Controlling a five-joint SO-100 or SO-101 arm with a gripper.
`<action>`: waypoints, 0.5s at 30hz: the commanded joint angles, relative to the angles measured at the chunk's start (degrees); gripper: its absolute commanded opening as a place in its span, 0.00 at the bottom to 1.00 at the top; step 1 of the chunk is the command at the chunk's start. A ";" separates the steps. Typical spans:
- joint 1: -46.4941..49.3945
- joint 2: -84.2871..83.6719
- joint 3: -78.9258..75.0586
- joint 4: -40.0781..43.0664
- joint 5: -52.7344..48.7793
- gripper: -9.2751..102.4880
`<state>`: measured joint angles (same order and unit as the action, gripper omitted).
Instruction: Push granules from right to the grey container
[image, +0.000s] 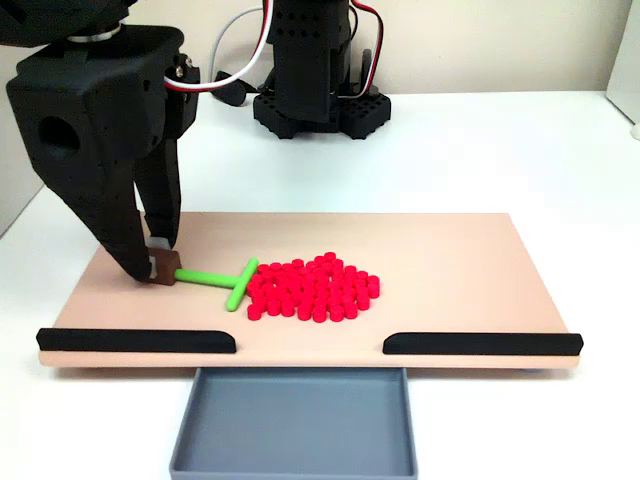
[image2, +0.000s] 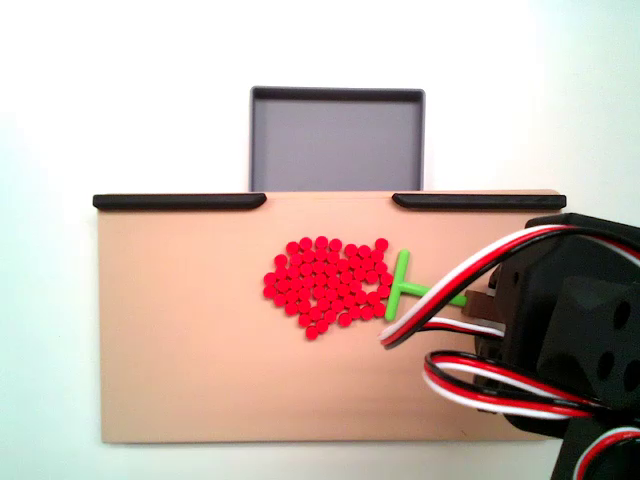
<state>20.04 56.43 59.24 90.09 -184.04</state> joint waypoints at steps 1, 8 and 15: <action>-0.70 0.18 -1.85 -0.09 -10.55 0.08; -0.79 0.18 -1.93 -0.09 -10.02 0.08; -0.88 0.44 -1.93 -0.09 -7.82 0.08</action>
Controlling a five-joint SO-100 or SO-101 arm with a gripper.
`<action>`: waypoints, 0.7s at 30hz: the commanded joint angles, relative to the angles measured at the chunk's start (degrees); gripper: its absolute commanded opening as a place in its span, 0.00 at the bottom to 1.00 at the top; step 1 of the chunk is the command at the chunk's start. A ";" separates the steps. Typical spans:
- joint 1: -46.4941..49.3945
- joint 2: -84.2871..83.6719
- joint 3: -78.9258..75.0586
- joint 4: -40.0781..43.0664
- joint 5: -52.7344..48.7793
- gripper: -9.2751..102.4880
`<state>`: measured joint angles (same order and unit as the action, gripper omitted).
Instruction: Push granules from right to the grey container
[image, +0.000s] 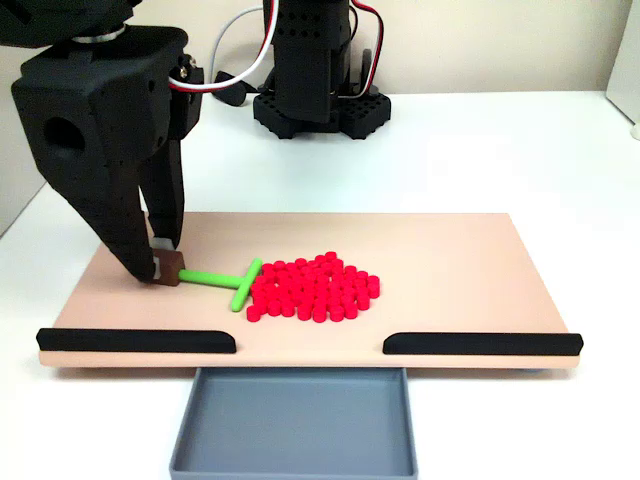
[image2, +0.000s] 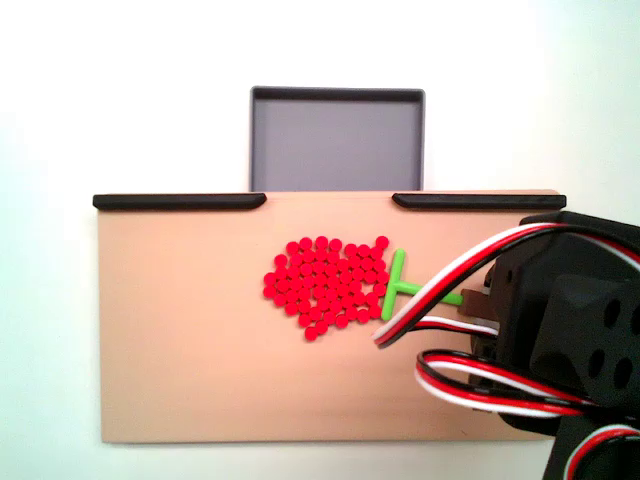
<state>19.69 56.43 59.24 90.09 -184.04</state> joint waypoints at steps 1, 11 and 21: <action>-0.62 0.44 -1.93 -0.09 -7.38 0.08; -0.88 0.70 -1.93 -0.09 -4.57 0.08; -1.05 0.97 -1.93 -0.18 -2.46 0.08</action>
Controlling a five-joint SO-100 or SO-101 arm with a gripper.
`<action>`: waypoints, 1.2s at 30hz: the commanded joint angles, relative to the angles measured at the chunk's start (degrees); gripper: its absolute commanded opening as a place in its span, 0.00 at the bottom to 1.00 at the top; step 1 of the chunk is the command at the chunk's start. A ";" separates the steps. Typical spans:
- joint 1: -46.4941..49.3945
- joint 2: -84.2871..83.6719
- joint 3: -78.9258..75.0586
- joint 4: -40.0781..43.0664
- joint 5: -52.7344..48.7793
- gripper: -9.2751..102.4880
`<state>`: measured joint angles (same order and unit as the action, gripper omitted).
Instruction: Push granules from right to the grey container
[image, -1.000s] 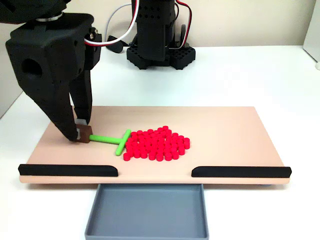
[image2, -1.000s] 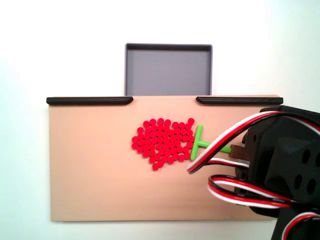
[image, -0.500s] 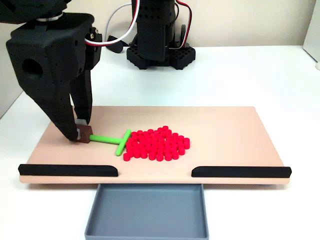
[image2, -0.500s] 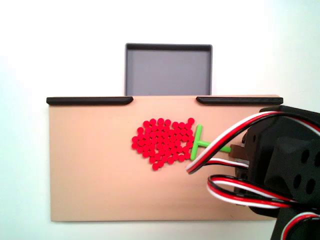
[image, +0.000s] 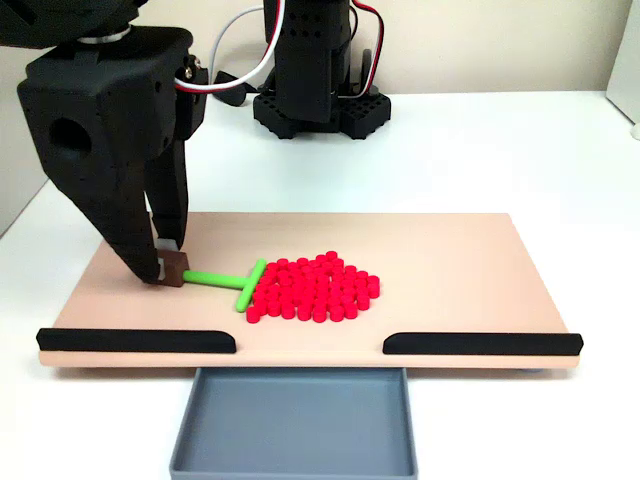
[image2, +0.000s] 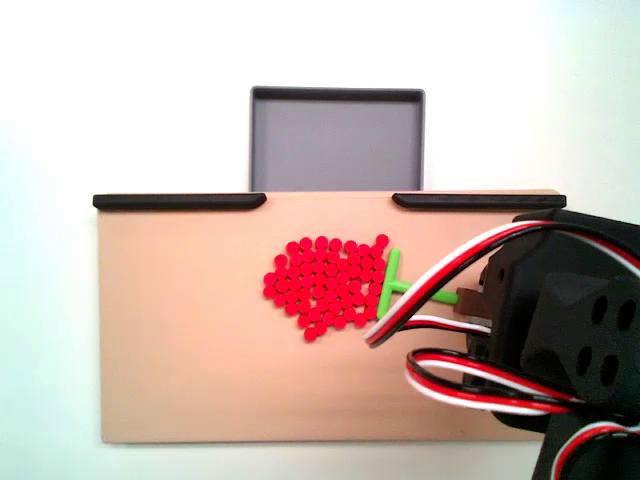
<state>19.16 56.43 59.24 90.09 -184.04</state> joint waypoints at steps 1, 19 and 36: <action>-0.53 0.97 -1.93 -0.18 -2.02 0.08; -0.70 1.32 -1.93 -0.18 4.57 0.08; -1.41 1.49 -1.93 -0.18 6.68 0.08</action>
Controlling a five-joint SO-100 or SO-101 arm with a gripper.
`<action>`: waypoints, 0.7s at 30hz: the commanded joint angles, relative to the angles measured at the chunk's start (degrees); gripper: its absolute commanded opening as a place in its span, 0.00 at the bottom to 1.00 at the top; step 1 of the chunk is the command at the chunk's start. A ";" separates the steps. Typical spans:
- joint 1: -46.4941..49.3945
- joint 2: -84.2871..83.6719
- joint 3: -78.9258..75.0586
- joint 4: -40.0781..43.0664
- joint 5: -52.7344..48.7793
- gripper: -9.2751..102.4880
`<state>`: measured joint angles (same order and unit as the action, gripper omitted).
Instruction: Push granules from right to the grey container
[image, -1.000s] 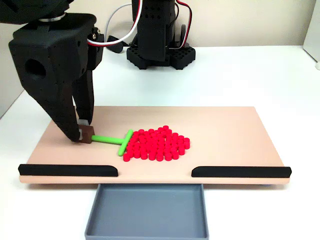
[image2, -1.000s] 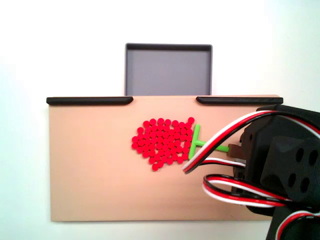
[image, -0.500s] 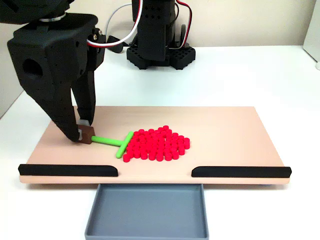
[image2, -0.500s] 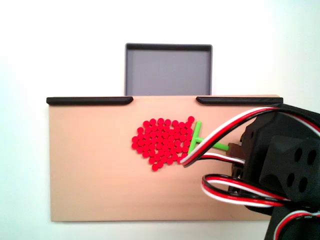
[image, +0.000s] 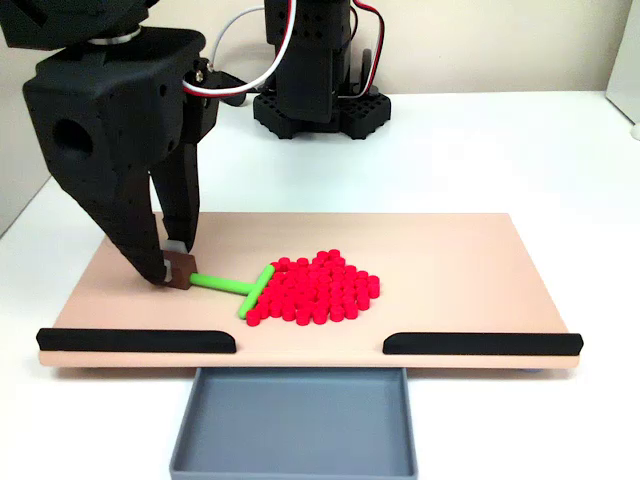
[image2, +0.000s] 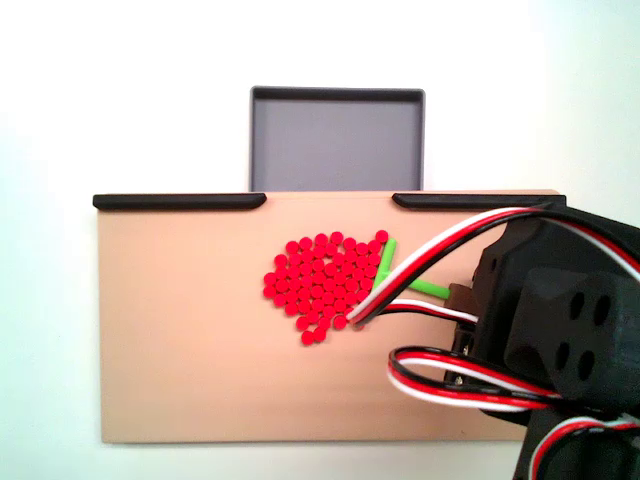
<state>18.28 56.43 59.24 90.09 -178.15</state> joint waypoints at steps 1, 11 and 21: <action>-0.53 1.49 -1.93 -0.18 0.97 0.08; -1.05 1.41 -1.93 -0.18 4.04 0.08; -1.58 1.41 -1.93 -0.18 5.89 0.08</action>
<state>17.23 56.43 59.24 90.09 -172.97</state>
